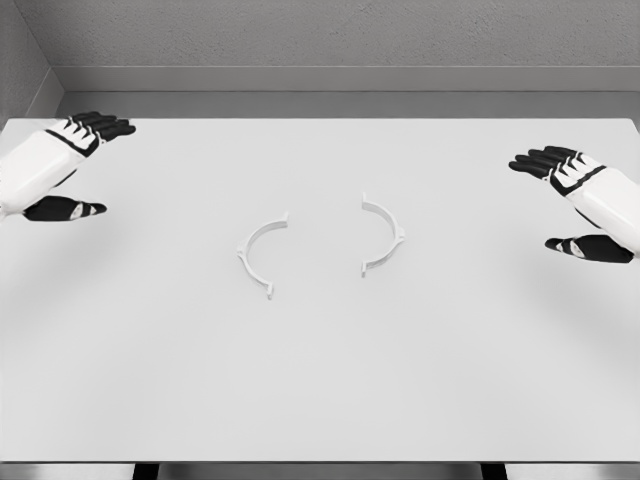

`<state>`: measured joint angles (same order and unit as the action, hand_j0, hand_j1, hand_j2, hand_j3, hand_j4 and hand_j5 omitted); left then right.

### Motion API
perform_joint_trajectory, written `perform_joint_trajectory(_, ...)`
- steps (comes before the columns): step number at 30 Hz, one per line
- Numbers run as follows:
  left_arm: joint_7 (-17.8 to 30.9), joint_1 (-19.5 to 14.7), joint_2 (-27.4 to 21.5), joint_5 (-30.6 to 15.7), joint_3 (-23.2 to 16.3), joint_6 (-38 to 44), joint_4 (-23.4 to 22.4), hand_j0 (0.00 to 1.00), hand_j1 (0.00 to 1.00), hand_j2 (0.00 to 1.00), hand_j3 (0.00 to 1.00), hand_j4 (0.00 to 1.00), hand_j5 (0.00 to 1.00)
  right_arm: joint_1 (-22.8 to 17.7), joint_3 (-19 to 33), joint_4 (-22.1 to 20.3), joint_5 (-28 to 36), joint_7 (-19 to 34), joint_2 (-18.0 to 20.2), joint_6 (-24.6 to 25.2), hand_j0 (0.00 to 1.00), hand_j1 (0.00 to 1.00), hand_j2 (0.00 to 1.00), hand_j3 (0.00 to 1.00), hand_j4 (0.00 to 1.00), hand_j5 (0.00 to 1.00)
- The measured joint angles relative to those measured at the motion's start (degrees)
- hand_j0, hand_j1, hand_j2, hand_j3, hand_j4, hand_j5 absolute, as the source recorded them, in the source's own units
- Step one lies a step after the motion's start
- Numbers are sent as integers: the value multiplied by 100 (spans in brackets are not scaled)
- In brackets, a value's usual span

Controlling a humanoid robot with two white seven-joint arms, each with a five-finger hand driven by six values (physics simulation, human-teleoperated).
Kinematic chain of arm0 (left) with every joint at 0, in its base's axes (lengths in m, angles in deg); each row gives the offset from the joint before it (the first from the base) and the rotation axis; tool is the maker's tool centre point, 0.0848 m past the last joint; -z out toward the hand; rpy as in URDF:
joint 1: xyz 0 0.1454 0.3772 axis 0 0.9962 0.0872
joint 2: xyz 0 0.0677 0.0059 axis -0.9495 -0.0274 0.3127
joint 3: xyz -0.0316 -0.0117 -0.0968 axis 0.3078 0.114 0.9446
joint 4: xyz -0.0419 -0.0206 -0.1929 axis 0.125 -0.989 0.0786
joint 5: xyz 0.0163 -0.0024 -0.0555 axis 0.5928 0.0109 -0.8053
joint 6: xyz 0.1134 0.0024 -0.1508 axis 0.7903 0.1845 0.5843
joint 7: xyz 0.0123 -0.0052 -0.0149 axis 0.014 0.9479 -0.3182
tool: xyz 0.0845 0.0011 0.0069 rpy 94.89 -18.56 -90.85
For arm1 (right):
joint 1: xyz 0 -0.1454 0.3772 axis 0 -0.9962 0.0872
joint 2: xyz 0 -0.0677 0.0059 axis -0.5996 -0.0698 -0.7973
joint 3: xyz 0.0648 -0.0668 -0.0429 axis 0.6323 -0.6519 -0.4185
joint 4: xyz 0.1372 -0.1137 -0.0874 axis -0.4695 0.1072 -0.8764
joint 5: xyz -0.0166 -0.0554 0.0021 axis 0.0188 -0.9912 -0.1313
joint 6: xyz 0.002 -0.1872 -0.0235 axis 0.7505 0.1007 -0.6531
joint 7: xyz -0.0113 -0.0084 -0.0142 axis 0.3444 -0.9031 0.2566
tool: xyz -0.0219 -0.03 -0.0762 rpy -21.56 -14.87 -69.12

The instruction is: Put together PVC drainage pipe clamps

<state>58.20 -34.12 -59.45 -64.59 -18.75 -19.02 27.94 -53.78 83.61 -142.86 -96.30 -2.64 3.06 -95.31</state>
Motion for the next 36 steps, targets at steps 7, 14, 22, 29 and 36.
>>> perform_joint_trajectory(7, -1, -18, 105, 19, -51, -2, 3, 100, 100, 100, 100, 100, 100, 788, -258, 25, -146, 242, -136, -4, 100, 100, 100, 100, 100, 100)
perform_joint_trajectory(14, 5, -501, 474, 35, -542, -2, -191, 100, 100, 100, 100, 100, 100, 2390, -1359, 1114, -1233, 996, -1020, 4, 100, 100, 100, 100, 100, 100)
perform_joint_trajectory(22, 5, -826, 771, 35, -953, -2, -516, 100, 100, 100, 100, 100, 100, 3050, -2079, 2599, -1570, 1071, -1628, -4, 100, 100, 100, 100, 100, 100)
perform_joint_trajectory(29, 1, -686, 884, 17, -1197, -2, -615, 100, 100, 100, 100, 100, 100, 3260, -2181, 3204, -1655, 1047, -1996, -3, 100, 100, 100, 100, 100, 100)
perform_joint_trajectory(36, 0, -466, 895, 8, -1226, -2, -402, 100, 100, 100, 100, 100, 100, 3366, -2312, 3578, -1700, 1046, -2220, -4, 100, 100, 100, 100, 100, 100)
